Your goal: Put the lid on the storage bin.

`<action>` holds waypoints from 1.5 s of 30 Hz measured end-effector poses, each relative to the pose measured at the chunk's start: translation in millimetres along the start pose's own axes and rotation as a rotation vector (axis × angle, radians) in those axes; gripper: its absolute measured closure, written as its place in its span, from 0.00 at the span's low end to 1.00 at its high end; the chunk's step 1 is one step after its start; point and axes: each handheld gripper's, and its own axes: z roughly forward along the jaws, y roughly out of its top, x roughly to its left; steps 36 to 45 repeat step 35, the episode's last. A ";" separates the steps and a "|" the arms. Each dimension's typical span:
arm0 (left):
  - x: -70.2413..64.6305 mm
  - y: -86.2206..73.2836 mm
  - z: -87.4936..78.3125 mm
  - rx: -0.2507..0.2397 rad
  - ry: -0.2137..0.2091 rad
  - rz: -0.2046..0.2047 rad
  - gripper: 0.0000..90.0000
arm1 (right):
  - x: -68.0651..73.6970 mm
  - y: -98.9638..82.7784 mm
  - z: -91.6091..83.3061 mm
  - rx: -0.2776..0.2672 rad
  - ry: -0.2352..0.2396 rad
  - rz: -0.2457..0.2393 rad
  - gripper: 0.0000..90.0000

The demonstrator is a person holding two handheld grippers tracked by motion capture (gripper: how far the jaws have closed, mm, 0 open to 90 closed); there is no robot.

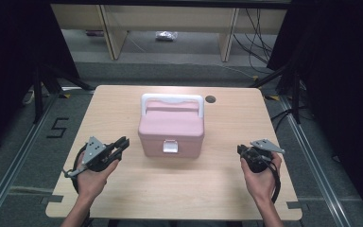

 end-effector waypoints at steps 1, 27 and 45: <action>3.2 -3.6 -0.7 -0.010 0.002 -0.005 0.84 | -3.4 -2.6 2.0 -0.018 0.003 -0.018 0.90; 39.7 -57.6 -14.1 0.036 0.144 -0.090 0.49 | -26.0 -49.8 17.1 0.004 -0.011 0.054 0.67; 37.6 -53.7 -16.4 0.039 0.142 -0.099 0.47 | -26.8 -50.6 15.3 -0.008 0.000 0.075 0.64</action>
